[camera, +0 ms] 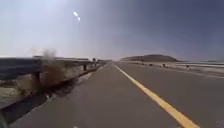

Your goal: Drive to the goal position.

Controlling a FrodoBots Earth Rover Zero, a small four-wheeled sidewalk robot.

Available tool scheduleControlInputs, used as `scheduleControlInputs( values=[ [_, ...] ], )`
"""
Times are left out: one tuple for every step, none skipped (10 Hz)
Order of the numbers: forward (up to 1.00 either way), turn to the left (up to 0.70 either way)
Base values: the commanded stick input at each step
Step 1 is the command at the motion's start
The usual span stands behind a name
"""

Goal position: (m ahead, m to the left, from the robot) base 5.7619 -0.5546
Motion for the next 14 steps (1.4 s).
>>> scheduleControlInputs(
  values=[
    [0.5, 0.0],
    [0.5, 0.0],
    [0.5, 0.0],
    [0.5, 0.0],
    [0.5, 0.0],
    [0.5, 0.0],
    [0.5, 0.0],
    [0.5, 0.0],
    [0.5, 0.0],
    [0.5, 0.0],
    [0.5, 0.0],
    [0.5, 0.0],
    [0.5, 0.0],
    [0.5, 0.0]
  ],
)
